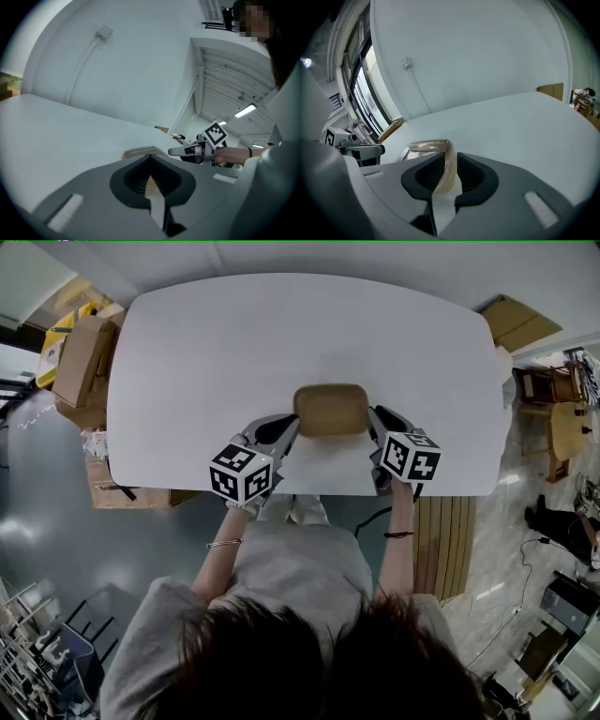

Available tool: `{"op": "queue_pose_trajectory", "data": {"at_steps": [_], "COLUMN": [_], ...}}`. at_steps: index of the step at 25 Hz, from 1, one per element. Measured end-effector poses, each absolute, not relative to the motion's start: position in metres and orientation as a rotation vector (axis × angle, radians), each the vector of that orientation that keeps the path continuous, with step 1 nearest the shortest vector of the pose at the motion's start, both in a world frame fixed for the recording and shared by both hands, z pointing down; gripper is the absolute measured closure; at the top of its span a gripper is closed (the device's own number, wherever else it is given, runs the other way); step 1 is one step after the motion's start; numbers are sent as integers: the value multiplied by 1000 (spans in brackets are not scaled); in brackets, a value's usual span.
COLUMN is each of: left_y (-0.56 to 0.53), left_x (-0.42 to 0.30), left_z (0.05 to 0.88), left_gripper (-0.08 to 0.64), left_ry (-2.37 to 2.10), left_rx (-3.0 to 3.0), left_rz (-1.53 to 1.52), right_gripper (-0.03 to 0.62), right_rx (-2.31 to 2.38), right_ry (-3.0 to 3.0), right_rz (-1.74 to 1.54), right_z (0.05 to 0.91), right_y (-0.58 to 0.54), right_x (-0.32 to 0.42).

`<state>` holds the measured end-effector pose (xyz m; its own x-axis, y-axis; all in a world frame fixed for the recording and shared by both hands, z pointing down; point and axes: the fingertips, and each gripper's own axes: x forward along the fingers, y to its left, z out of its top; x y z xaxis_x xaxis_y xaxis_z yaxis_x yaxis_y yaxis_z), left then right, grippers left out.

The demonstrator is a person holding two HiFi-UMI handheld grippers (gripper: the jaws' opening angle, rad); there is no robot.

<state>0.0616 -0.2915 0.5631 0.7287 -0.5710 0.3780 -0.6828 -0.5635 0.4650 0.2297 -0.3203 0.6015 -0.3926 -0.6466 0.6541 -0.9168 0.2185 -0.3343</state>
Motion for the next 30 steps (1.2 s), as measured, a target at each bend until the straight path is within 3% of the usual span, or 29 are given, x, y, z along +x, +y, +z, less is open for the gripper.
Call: {"op": "queue_pose_trajectory", "data": {"at_steps": [30], "left_y": [-296], "left_x": [59], "left_z": [561], "left_gripper": [569], "left_ry": [-971], "left_rx": [2325], "left_rz": [232], "right_gripper": [560], "right_rx": [1450], "right_ry": [-2067], "right_rz": [1034], "right_z": [609], "right_y": [-322], "right_x": [229]}}
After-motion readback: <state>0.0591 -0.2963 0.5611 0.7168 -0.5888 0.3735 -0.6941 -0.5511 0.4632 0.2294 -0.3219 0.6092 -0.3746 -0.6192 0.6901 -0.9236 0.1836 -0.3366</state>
